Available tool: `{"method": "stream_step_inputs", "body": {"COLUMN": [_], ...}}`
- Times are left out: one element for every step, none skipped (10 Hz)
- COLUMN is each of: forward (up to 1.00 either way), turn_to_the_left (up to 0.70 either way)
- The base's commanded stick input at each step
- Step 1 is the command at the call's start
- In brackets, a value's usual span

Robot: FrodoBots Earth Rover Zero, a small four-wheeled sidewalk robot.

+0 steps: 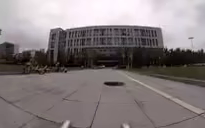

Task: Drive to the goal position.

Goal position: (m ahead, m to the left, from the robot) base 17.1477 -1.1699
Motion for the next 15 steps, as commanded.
{"method": "stream_step_inputs", "body": {"forward": [0.84, 0.84, 0.84, 0.84, 0.84, 0.84, 0.84, 0.84, 0.84, 0.84, 0.84, 0.84, 0.84, 0.84, 0.84], "turn_to_the_left": [0.00, 0.00, 0.00, 0.00, 0.00, -0.02, -0.07, -0.08, -0.06, -0.05, -0.03, -0.01, 0.00, 0.00, -0.04]}}
